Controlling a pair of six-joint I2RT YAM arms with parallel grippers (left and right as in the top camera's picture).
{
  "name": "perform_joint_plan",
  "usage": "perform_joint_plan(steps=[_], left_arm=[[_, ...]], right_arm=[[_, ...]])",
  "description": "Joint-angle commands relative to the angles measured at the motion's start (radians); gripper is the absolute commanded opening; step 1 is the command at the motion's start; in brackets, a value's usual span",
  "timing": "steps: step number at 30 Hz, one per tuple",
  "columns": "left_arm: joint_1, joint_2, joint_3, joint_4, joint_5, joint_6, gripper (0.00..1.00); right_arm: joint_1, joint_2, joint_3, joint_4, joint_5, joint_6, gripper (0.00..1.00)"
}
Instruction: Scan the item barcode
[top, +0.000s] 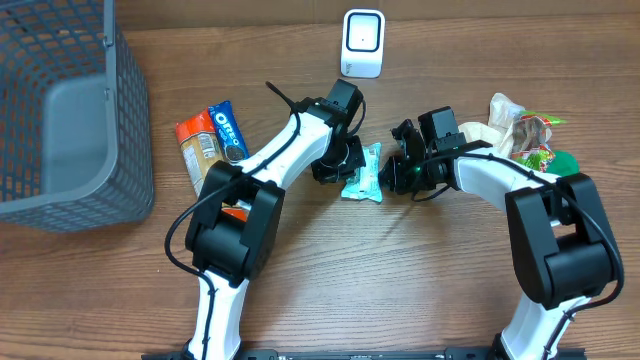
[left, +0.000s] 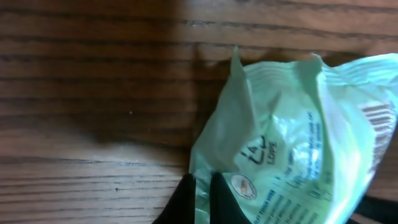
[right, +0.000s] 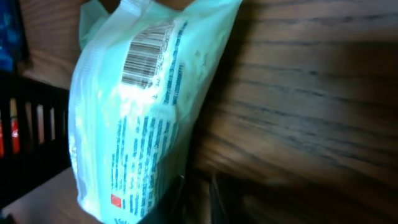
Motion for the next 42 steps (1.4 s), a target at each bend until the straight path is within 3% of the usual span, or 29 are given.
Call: perform_joint_plan(steps=[1,15,24,28,36,42], left_arm=[[-0.007,0.017,0.008,-0.01,0.02,-0.016,0.04],[-0.007,0.017,0.008,-0.014,0.045,-0.016,0.04],[-0.007,0.017,0.009,-0.024,0.091,-0.011,0.04],[0.0,0.017,0.009,-0.047,0.037,-0.005,0.04],[0.016,0.017,0.008,-0.072,-0.064,0.002,0.04],[0.018,0.017,0.009,-0.072,-0.071,0.032,0.04]], right_arm=[[0.003,0.013,0.015,-0.006,-0.111,-0.01,0.11],[0.013,-0.097,0.067,-0.047,-0.241,0.033,0.07],[0.052,-0.097,0.067,-0.043,-0.145,0.1,0.07],[0.012,-0.097,0.066,-0.083,-0.126,0.14,0.18],[-0.069,-0.097,0.063,-0.205,-0.08,0.167,0.61],[-0.073,-0.097,0.027,-0.219,-0.087,0.164,0.64]])
